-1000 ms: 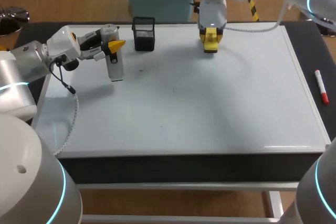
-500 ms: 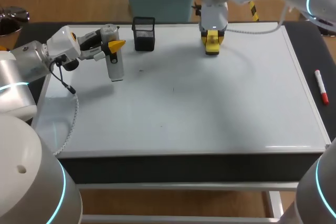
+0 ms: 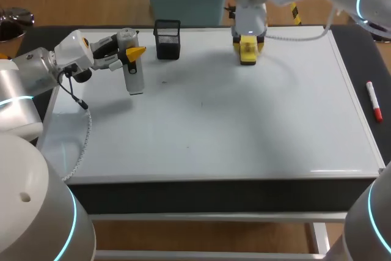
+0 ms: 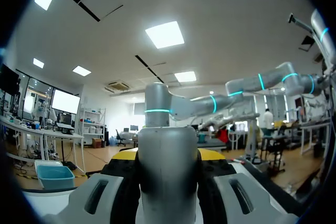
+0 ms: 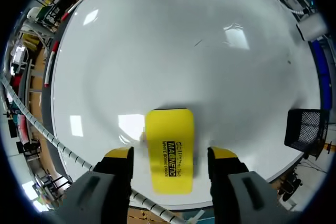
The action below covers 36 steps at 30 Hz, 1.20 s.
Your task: Pick up the inspection probe, press it on each red-marked spot on the whiteboard one by one, put down the probe, pick up the eraser, and wipe off all the red marks.
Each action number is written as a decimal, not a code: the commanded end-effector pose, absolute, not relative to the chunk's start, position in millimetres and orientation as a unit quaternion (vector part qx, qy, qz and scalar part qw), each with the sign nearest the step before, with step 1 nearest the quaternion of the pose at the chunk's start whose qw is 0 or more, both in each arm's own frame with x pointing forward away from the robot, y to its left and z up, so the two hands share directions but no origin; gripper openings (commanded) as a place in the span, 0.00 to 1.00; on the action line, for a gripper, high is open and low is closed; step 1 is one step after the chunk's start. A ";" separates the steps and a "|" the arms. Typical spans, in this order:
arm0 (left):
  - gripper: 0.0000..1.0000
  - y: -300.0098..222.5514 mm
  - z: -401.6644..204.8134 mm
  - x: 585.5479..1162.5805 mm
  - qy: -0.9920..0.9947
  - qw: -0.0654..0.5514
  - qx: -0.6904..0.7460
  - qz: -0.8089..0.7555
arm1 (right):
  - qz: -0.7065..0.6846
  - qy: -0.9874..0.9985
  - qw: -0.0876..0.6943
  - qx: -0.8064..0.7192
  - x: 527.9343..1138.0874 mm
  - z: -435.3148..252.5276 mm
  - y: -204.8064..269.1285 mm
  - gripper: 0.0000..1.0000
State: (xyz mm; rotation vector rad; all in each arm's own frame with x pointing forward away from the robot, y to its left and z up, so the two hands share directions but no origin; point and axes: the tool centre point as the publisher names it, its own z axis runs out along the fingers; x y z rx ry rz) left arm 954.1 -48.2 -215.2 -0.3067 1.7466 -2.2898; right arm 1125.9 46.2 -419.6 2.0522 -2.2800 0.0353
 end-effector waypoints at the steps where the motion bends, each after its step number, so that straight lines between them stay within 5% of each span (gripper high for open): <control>1: 0.00 -48.3 -214.8 955.2 0.598 0.122 -0.104 -0.785 | 0.011 -0.744 0.039 0.667 1128.4 -415.7 41.8 1.00; 36: 0.00 -48.3 -214.8 955.2 0.598 0.122 -0.104 -0.785 | -0.275 -0.909 -0.025 0.312 1150.2 -349.5 -65.2 1.00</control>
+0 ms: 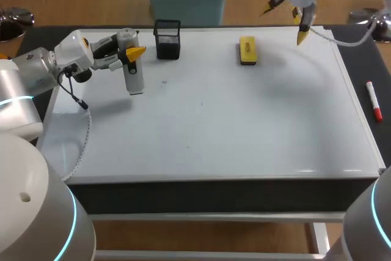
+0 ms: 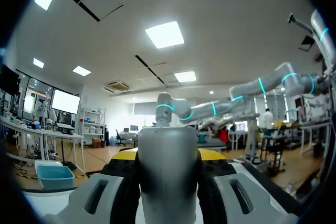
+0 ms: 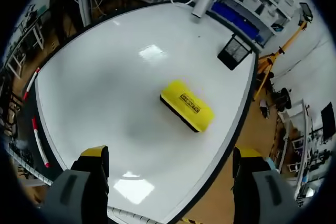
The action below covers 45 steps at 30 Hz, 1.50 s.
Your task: Pick up the inspection probe, press it on each red-marked spot on the whiteboard one by one, put down the probe, pick up the eraser, and wipe off all the red marks.
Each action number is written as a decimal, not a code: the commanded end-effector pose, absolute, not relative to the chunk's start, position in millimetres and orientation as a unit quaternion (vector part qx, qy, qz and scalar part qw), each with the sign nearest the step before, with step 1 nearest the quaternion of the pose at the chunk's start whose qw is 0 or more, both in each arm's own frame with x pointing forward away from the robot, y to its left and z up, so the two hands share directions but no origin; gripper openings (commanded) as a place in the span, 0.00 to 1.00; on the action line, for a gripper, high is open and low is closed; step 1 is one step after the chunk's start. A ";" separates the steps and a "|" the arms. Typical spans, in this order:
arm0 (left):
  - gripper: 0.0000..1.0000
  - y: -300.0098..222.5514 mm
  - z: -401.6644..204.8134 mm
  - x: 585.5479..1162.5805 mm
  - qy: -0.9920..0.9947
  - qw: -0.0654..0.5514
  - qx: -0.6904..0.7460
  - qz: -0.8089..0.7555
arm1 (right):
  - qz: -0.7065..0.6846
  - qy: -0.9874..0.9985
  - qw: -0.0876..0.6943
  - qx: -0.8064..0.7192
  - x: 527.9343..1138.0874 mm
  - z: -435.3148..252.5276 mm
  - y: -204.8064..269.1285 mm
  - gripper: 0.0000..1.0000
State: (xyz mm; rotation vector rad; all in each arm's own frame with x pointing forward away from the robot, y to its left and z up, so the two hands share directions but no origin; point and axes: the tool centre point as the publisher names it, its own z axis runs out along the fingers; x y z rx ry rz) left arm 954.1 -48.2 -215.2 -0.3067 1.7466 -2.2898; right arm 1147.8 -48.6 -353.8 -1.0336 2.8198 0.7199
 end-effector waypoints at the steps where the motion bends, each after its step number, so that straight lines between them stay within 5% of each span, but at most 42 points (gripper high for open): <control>1: 0.00 -48.3 -214.8 955.2 0.598 0.122 -0.104 -0.785 | 0.282 0.909 0.027 -0.306 1150.7 -346.5 -68.4 1.00; 21: 0.00 -48.3 -214.8 955.2 0.598 0.122 -0.104 -0.785 | 0.316 0.918 0.065 -0.232 1152.2 -259.3 -79.0 1.00; 45: 0.00 -48.3 -214.8 955.2 0.598 0.122 -0.104 -0.785 | 0.323 0.913 0.080 -0.235 1143.0 -250.6 -73.1 1.00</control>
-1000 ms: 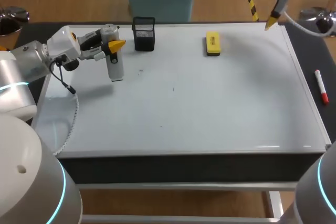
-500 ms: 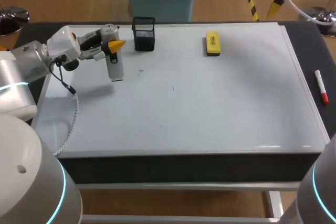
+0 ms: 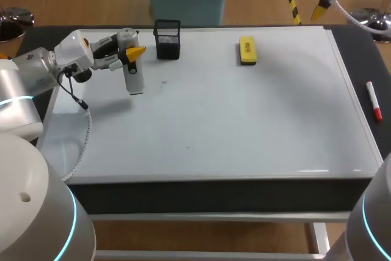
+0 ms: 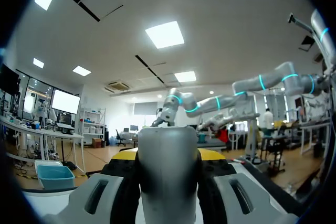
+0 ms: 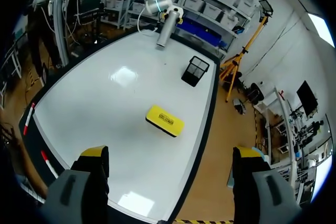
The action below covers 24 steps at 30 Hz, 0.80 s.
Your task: Pick up the inspection probe, press it on each red-marked spot on the whiteboard one by one, put down the probe, pick up the eraser, and wipe off all the red marks.
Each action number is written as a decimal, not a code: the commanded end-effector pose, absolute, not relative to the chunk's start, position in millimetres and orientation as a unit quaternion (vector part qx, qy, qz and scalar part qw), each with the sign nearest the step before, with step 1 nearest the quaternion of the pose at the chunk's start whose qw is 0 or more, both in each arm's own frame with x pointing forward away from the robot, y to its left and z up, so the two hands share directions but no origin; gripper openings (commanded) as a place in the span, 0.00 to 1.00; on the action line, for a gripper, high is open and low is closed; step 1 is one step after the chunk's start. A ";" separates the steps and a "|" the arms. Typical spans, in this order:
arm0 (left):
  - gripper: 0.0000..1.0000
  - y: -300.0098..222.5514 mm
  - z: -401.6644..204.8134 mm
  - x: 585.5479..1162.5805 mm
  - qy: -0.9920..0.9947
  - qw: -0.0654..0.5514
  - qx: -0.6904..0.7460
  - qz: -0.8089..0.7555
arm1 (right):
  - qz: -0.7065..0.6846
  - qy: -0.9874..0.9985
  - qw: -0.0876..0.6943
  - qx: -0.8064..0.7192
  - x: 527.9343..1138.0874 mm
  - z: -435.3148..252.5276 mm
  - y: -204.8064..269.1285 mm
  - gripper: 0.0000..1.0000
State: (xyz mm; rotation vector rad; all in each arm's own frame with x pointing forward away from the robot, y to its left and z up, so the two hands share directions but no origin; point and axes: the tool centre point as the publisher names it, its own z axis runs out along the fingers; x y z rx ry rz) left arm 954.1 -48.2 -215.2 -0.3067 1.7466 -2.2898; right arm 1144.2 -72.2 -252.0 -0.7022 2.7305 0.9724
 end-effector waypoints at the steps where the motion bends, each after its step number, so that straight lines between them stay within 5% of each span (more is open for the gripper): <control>1: 0.00 -48.3 -214.8 955.2 0.598 0.122 -0.104 -0.785 | 0.323 0.913 0.080 -0.235 1143.0 -250.6 -73.1 1.00; 24: 0.00 -66.9 -155.3 1018.4 0.614 0.089 -0.025 -0.784 | 0.323 0.913 0.080 -0.235 1143.0 -250.6 -73.1 1.00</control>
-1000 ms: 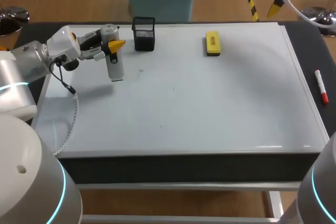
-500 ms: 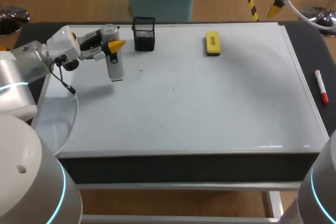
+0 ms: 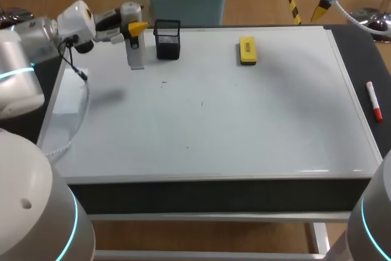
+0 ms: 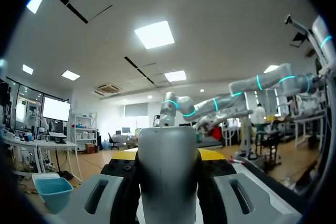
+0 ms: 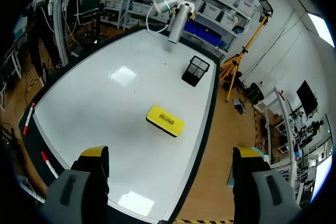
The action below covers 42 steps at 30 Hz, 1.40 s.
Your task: Pick up the inspection probe, press it on each red-marked spot on the whiteboard one by one, put down the probe, pick up the eraser, and wipe off all the red marks.
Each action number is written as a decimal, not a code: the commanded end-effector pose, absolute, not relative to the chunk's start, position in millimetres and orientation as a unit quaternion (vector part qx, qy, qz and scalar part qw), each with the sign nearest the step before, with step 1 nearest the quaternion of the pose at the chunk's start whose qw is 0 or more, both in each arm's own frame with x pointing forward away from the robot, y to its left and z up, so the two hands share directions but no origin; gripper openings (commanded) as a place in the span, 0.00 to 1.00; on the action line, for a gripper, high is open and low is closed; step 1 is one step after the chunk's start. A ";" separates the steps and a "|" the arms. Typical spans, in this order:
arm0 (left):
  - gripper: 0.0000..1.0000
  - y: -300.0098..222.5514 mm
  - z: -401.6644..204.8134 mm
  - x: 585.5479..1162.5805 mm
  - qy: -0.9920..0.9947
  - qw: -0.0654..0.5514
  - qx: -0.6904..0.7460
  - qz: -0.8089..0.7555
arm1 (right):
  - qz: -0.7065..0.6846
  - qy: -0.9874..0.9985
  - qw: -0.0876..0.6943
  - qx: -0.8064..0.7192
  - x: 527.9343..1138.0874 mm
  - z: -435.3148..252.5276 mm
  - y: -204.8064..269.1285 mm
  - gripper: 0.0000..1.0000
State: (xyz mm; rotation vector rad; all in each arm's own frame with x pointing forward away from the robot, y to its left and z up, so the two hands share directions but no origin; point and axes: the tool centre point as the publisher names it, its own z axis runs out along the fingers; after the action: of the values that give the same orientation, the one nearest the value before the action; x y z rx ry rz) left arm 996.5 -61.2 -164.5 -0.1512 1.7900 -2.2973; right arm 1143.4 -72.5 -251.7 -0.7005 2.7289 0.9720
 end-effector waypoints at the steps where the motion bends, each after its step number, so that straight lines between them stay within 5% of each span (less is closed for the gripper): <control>1: 0.00 -69.1 -153.0 1022.7 0.613 0.088 -0.022 -0.784 | 0.323 0.913 0.080 -0.235 1143.0 -250.6 -73.1 1.00; 42: 0.00 -135.7 -141.9 1123.9 0.592 0.038 0.028 -0.805 | 0.323 0.913 0.080 -0.235 1143.0 -250.6 -73.1 1.00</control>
State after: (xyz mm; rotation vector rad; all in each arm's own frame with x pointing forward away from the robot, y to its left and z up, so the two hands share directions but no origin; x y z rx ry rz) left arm 1114.2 -133.0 -139.0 -0.0118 1.7952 -2.4268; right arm 1143.1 -72.4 -251.5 -0.7005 2.7296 0.9696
